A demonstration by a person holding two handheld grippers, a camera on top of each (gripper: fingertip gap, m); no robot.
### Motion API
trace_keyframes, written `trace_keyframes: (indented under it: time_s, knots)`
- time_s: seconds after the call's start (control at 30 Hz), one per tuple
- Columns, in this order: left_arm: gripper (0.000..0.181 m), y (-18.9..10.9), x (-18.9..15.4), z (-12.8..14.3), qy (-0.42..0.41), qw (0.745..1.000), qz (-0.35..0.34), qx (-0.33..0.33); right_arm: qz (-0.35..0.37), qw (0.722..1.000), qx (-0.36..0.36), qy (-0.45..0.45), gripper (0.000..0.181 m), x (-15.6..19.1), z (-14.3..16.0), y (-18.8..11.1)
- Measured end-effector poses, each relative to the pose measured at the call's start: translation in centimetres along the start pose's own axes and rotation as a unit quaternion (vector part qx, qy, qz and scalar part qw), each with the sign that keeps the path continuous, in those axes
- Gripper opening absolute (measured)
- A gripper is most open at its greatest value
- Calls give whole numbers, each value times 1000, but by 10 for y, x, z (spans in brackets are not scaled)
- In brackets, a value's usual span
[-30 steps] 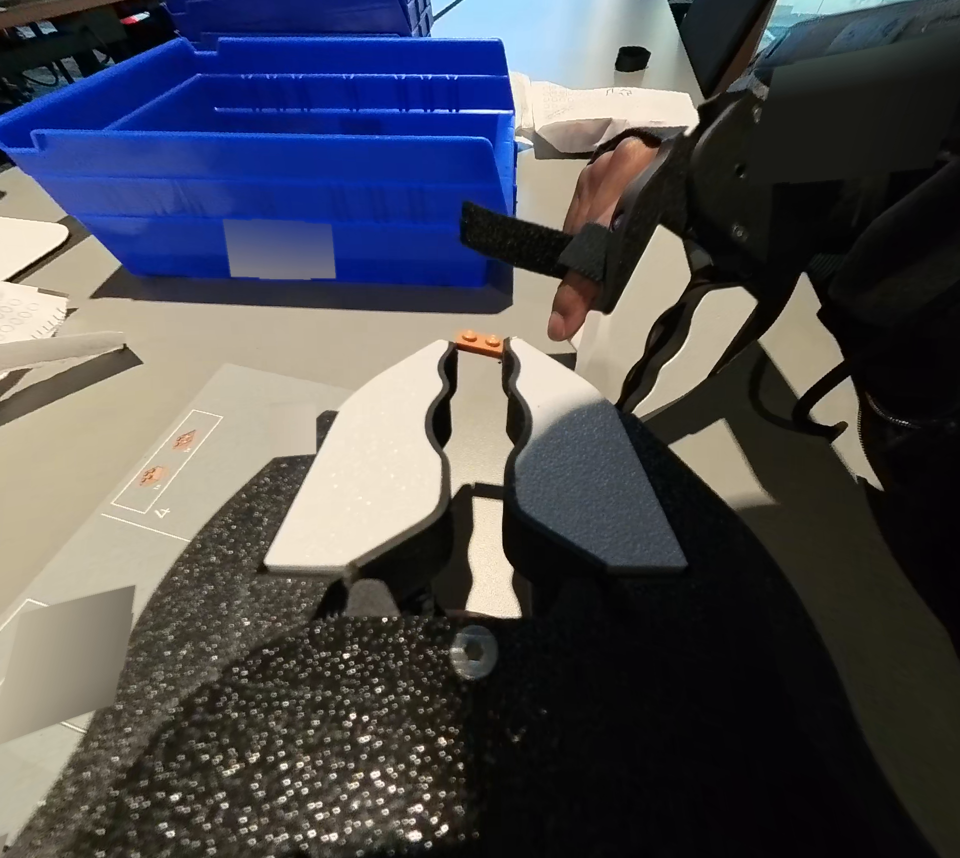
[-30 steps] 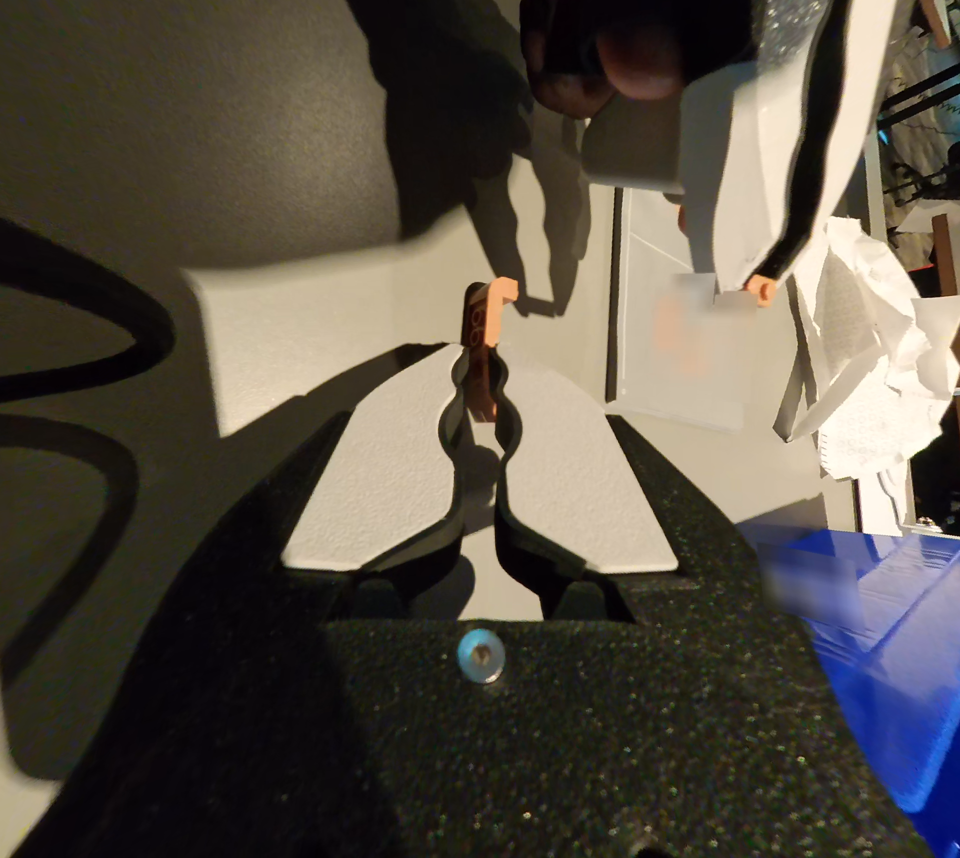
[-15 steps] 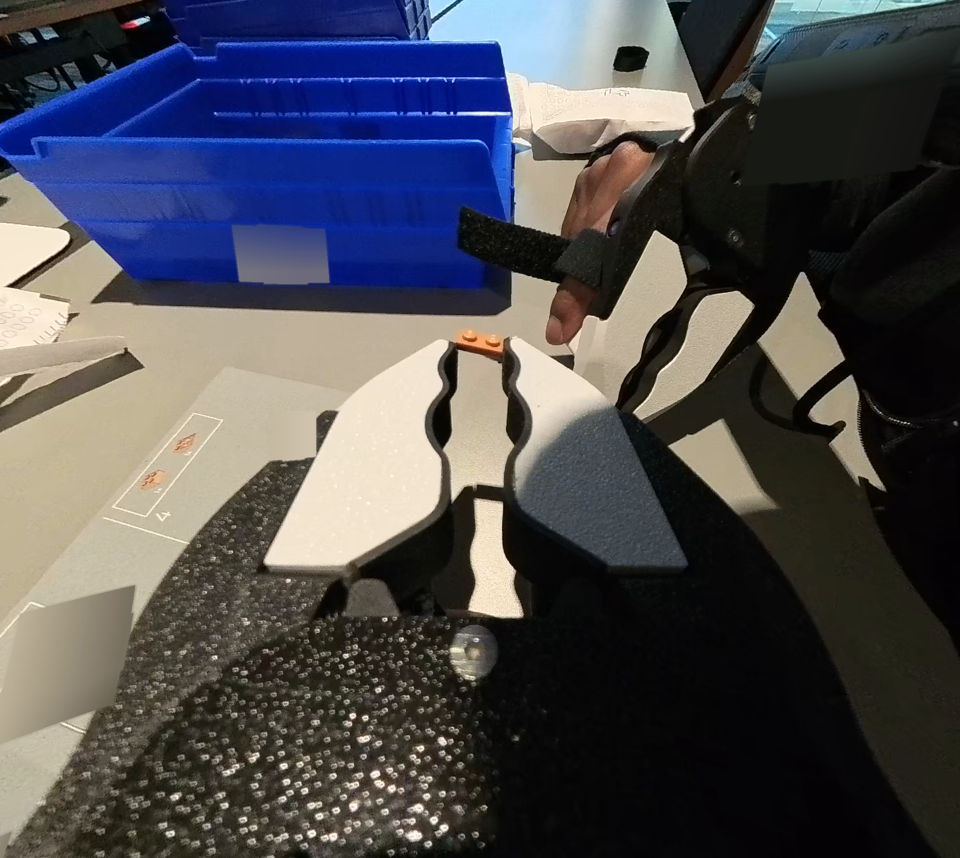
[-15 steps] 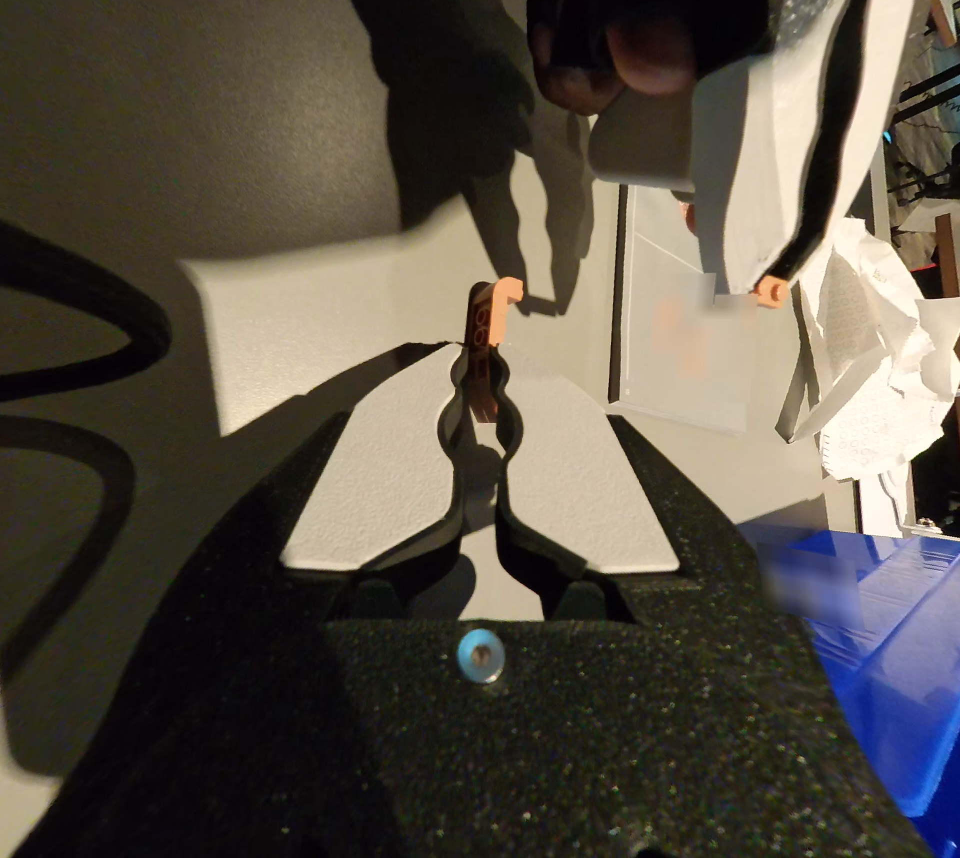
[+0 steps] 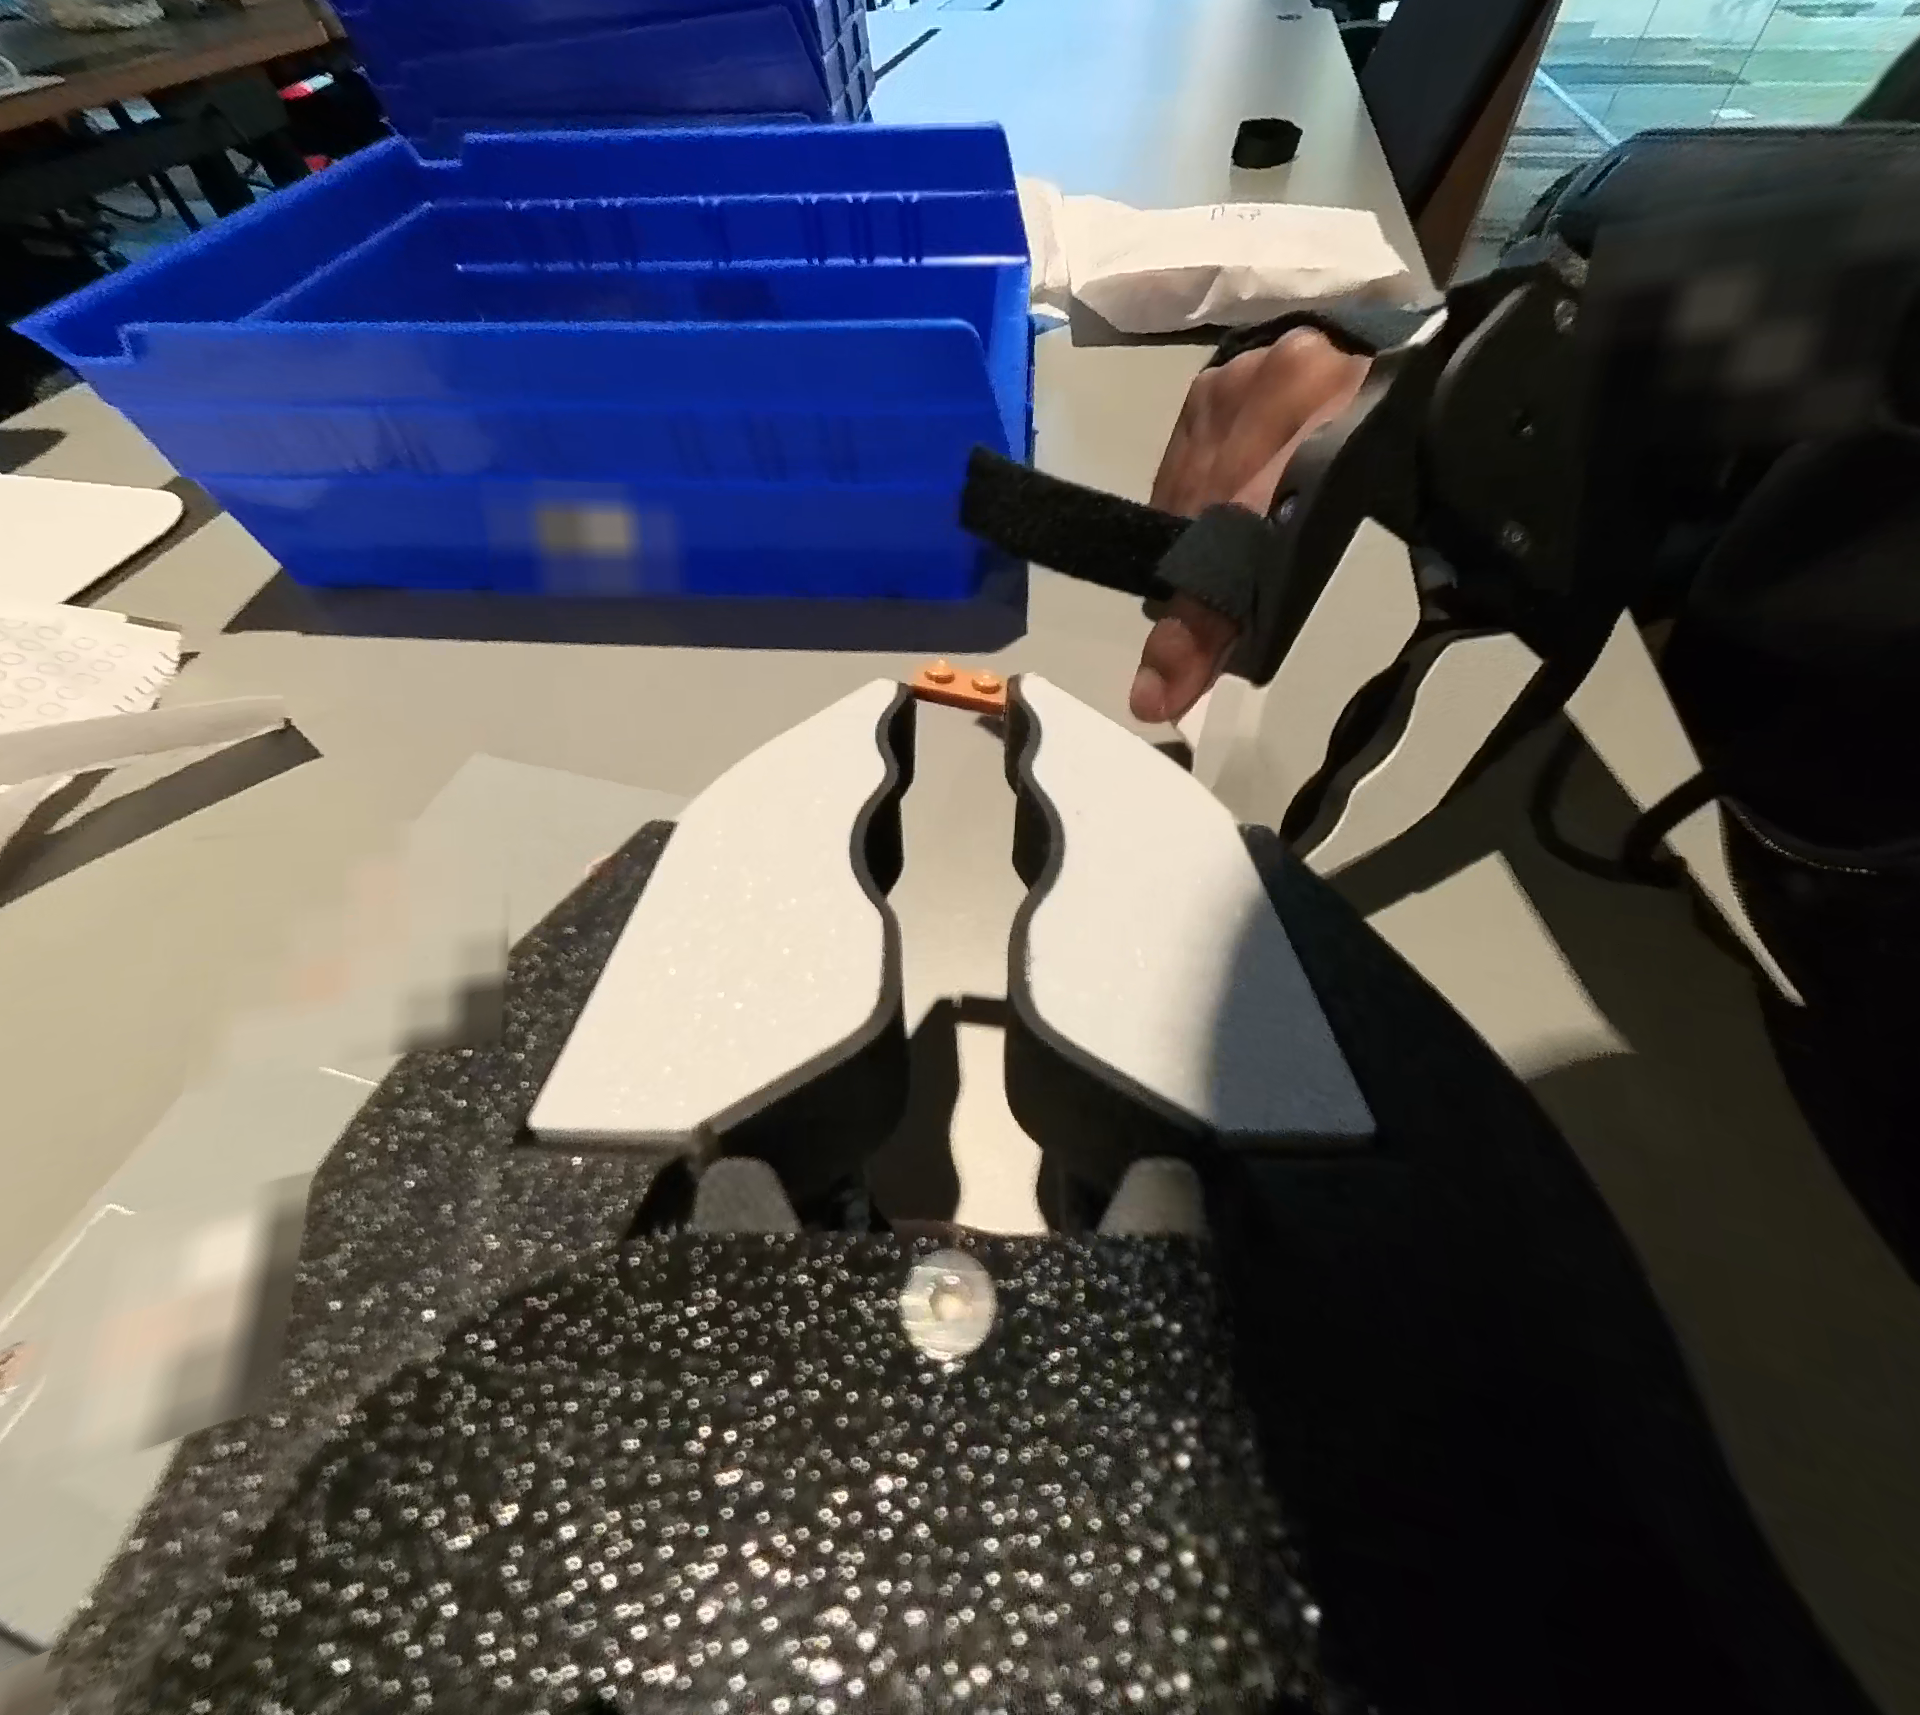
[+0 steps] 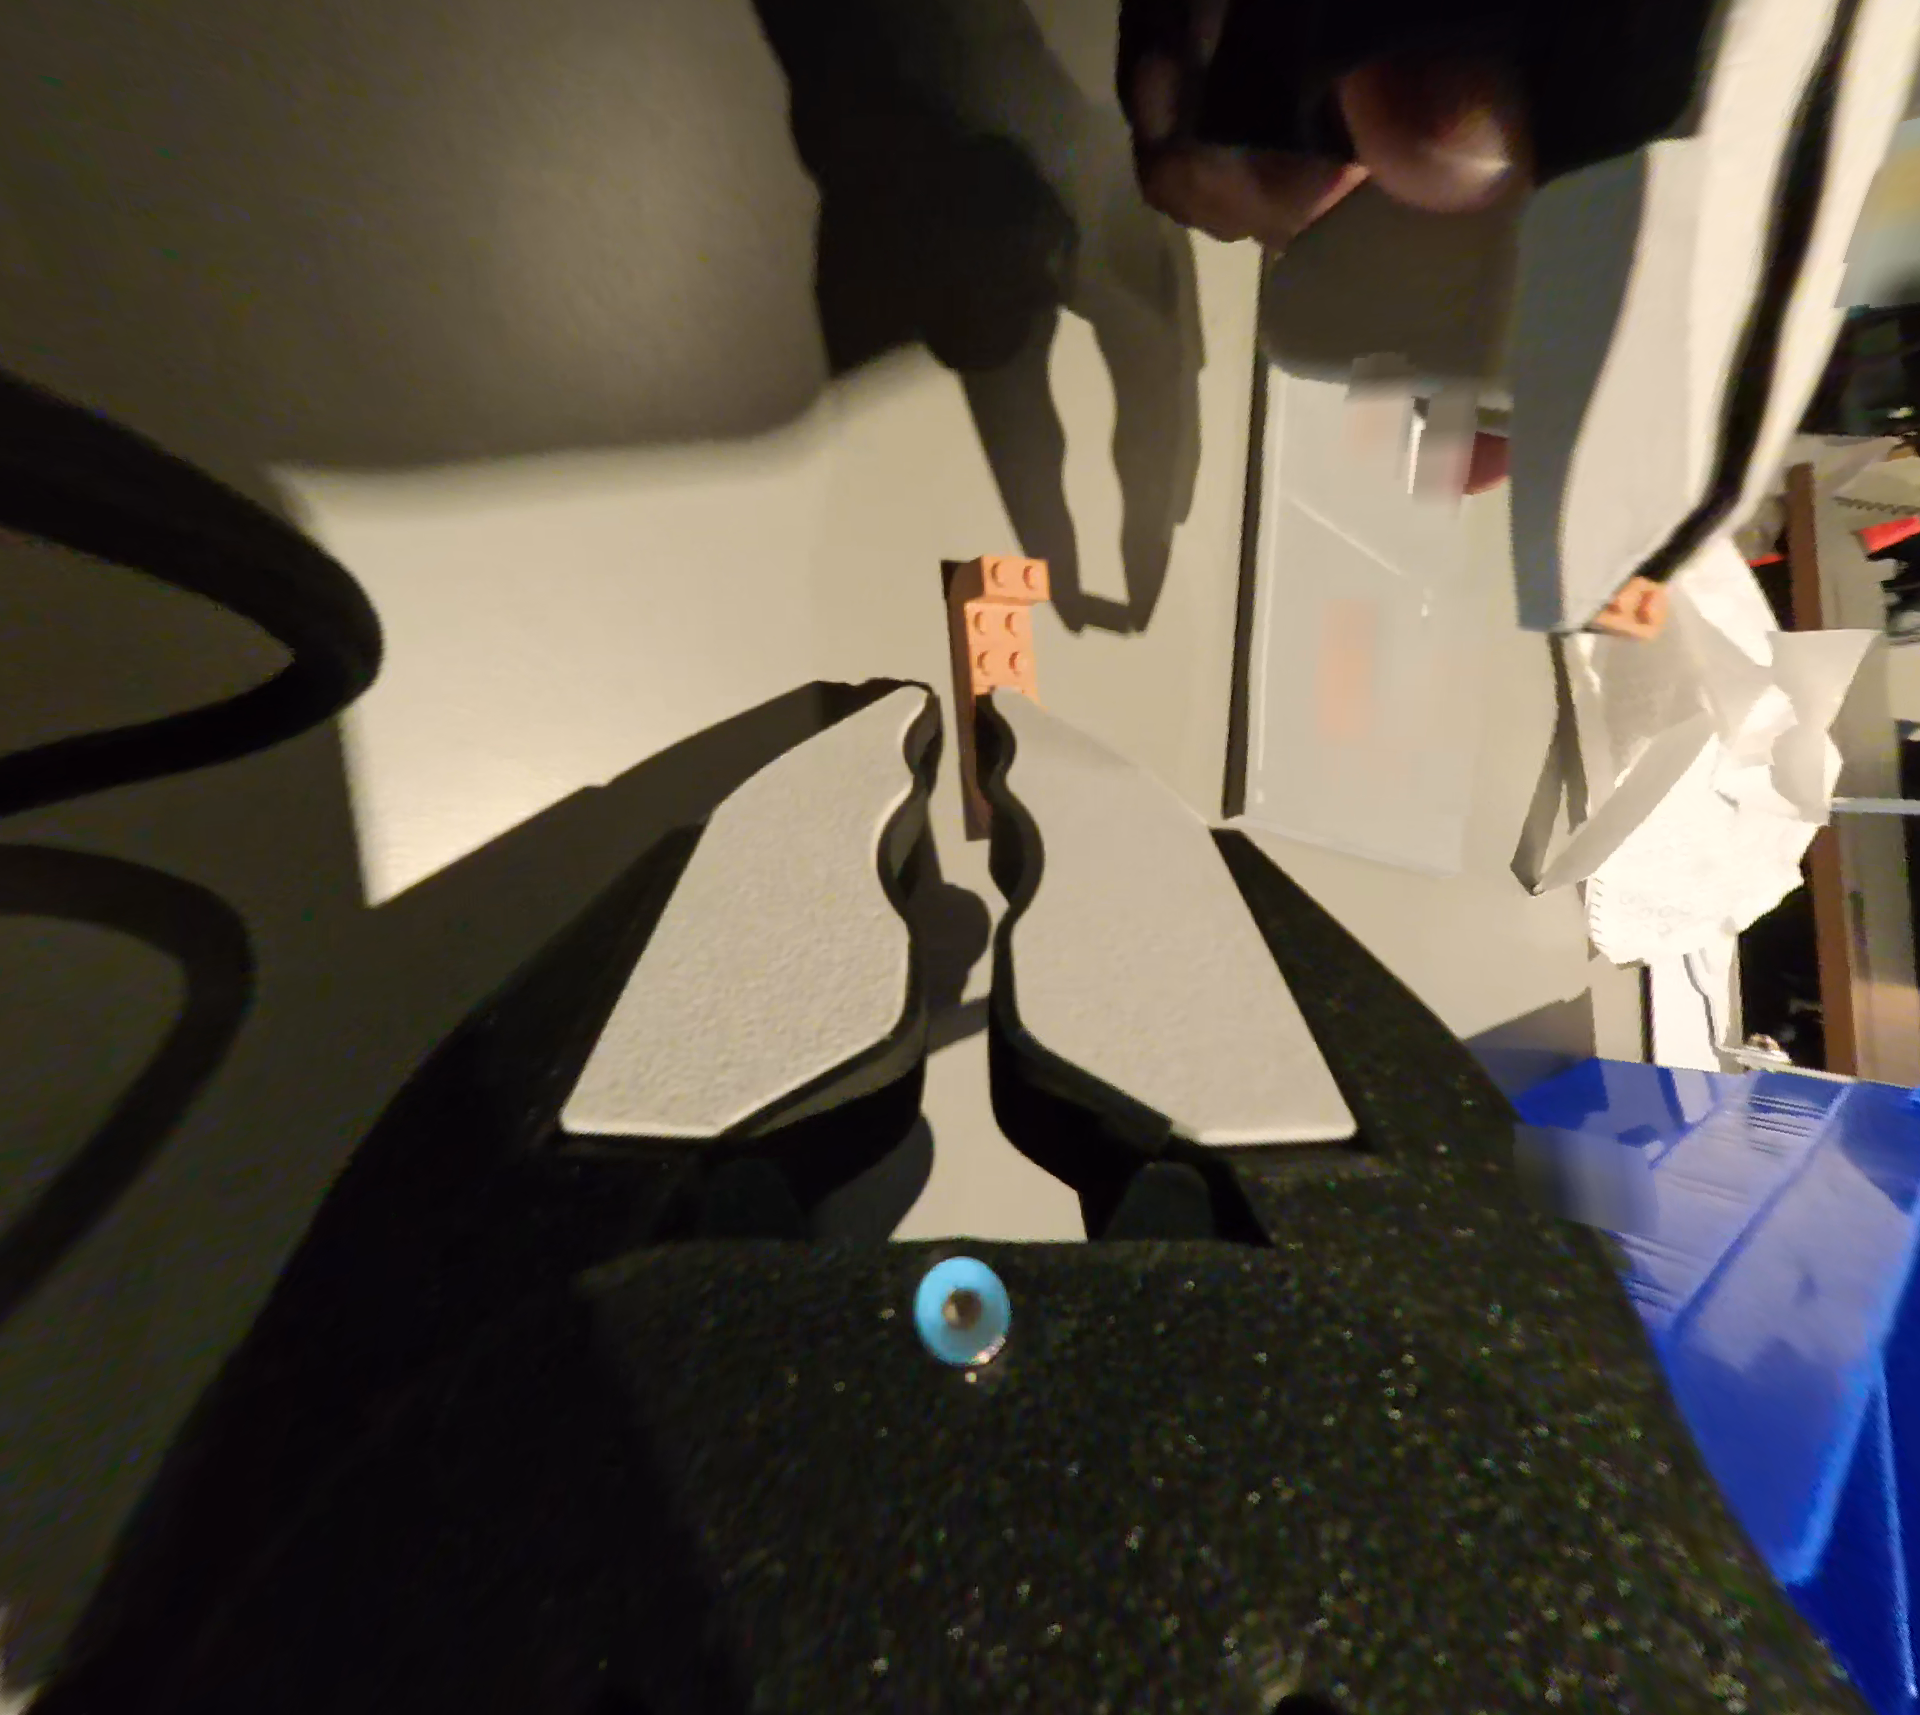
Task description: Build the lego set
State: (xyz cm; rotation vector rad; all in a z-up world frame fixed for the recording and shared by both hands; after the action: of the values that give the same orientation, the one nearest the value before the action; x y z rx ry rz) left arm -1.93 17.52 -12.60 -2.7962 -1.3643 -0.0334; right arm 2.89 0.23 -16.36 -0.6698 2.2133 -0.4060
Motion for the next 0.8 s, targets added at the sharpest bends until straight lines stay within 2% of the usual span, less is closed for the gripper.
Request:
trace_keyframes:
  time_s: [0.17,0.33,0.8]
  knots:
    - [16,2,-2,6,-11,999,23,37,17,1000,-6,19,6,-4,2,-6]
    - [16,9,-12,20,-21,991,68,112,38,998,-16,51,6,-8,8,-15]
    - [15,16,-27,20,-21,982,79,171,47,991,-26,119,11,-15,20,-20]
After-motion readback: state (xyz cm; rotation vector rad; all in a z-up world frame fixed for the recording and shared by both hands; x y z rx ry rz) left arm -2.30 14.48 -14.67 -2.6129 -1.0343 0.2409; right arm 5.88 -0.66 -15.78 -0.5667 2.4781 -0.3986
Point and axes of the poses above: each gripper's, where its closed fingertips meet, y out along the fingers, z out of its underside, x = y × z across the jaws, the point moved 10 cm from there along -y, back along the fingers, and after that the axes turned 15 degrees about -x, right-handed, at the moved point
